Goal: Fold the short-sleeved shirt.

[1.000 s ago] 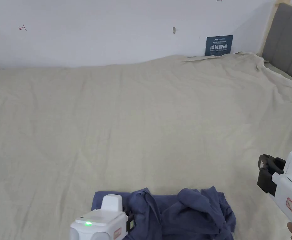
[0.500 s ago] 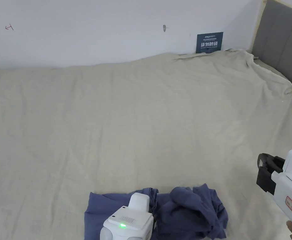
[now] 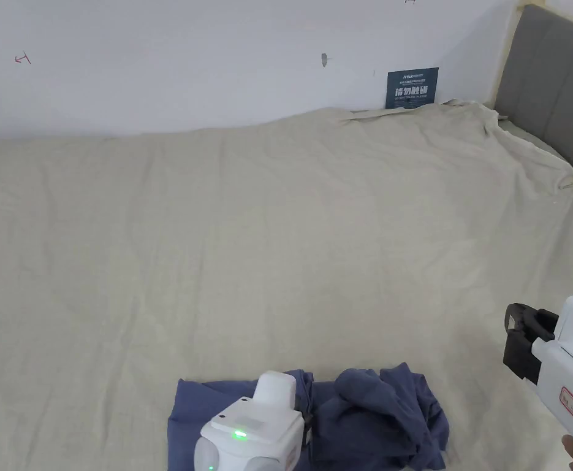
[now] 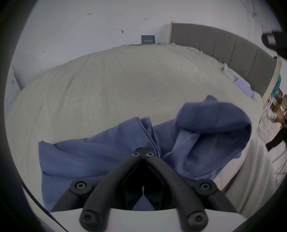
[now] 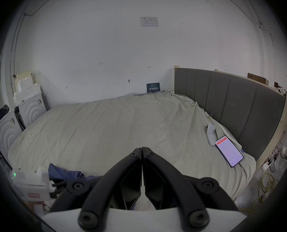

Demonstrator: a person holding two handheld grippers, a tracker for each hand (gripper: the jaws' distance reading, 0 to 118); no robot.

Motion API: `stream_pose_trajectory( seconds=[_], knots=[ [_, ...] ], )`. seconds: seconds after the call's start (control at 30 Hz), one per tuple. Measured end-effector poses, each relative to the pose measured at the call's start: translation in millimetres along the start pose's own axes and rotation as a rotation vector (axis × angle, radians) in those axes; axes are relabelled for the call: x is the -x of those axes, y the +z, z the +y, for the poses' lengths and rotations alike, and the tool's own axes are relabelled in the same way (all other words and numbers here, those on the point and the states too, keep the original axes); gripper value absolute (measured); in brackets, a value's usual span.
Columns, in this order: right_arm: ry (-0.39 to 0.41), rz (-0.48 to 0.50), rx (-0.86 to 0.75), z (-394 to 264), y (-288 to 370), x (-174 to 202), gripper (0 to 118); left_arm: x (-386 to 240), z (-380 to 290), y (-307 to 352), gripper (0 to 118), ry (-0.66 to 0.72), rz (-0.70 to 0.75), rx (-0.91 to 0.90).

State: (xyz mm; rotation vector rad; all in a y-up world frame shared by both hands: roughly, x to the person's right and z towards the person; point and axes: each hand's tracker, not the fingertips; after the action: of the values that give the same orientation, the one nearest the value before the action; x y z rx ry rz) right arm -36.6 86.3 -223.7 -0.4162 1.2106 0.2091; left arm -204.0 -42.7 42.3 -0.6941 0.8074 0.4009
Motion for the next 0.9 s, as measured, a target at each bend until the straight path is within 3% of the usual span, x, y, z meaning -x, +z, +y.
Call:
stream_pose_trajectory(
  seconds=[0.4,0.47,0.57,0.63,0.67,0.7,0.9],
  knots=[
    [0.019,0.011,-0.009,7.0,-0.2,10.2,0,152.9,26.3,61.7,0,0.305,-0.124,0.046],
    [0.023,0.014,-0.008,7.0,-2.1,12.3,0,174.0,18.7,60.9,10,0.331,-0.116,0.071],
    [0.027,0.019,-0.003,7.5,-4.3,17.0,0,198.2,2.5,51.8,47,0.407,-0.139,0.119],
    [0.031,0.024,0.001,8.0,-5.0,20.1,0,208.7,-7.8,43.1,52,0.464,-0.150,0.137],
    [0.035,0.026,0.002,8.1,-5.0,21.0,0,212.0,-10.9,38.9,67,0.467,-0.161,0.148],
    [0.038,0.027,0.003,8.6,-4.2,22.9,0,214.2,-14.3,34.6,74,0.473,-0.177,0.154],
    [0.040,0.020,0.007,9.5,-1.6,23.7,0,219.3,-30.2,7.4,79,0.499,-0.239,0.208]
  ],
)
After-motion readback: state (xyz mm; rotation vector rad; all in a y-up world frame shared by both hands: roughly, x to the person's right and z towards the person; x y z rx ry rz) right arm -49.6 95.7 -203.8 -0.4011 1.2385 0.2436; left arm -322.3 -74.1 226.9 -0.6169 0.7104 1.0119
